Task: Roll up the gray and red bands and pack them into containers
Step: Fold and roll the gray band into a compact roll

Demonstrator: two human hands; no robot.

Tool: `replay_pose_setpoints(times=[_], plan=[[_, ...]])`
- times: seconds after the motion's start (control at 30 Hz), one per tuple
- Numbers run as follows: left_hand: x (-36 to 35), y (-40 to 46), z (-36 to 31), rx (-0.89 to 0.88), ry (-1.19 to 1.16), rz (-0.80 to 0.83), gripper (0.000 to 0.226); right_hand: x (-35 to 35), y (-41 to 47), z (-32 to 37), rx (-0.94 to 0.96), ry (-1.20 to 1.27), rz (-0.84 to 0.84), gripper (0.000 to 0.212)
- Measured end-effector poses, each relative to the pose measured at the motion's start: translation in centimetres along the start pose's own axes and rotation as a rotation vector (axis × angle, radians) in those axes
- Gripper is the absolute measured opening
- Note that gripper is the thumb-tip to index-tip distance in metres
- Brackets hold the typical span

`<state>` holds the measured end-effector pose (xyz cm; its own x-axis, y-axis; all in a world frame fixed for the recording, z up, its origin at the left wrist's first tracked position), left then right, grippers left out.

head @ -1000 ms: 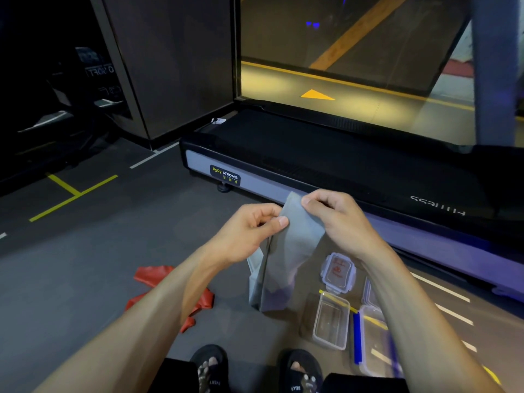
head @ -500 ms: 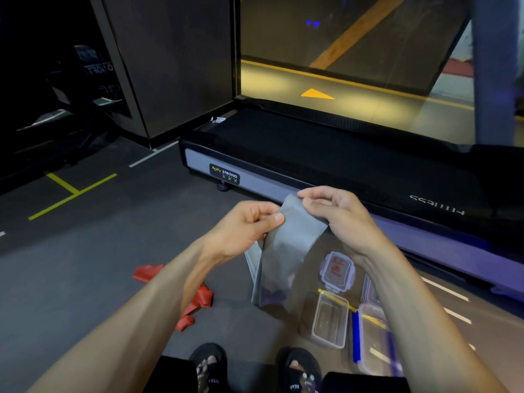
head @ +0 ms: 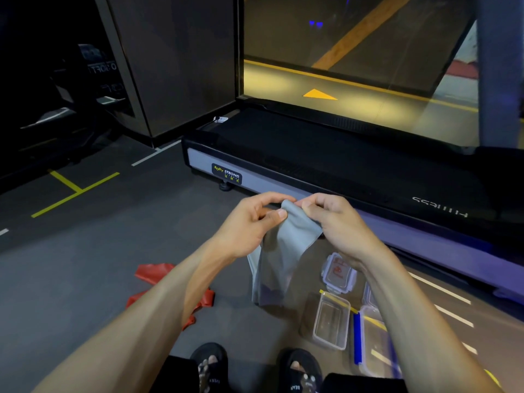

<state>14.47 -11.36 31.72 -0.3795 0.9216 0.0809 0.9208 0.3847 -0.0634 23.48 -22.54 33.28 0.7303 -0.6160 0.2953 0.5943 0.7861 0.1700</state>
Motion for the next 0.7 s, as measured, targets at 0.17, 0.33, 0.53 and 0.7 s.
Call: replay_pose_setpoints(times=[0.17,0.33,0.53,0.7], plan=[[0.3,-0.1,0.0,-0.015,0.048,-0.027,0.016,-0.5,-0.3,0.8,0.115,-0.216,0.085,0.021],[-0.3,-0.2,0.1,0.003,-0.027,0.028,0.021,-0.1,0.0,1.1,0.139,-0.221,0.049,0.018],[-1.6,-0.3,1.1,0.068,-0.152,0.126,0.027,0.8,0.1,1.0,0.096,-0.113,-0.012,0.020],[-2.0,-0.3,1.4,0.079,-0.118,0.124,0.018,1.2,0.1,1.4,0.092,-0.043,-0.039,0.023]])
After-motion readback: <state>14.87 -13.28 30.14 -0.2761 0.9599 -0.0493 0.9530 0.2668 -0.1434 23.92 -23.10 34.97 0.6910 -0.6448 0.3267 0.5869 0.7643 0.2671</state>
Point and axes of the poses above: each hand's wrist, its own y-axis towards the middle knuckle, its own x-axis out of the back of the hand, z = x × y, the point moved 10 cm from there along y, towards the middle knuckle, and after that the axes turned 13 degrees about x, right-handed, at the moved point
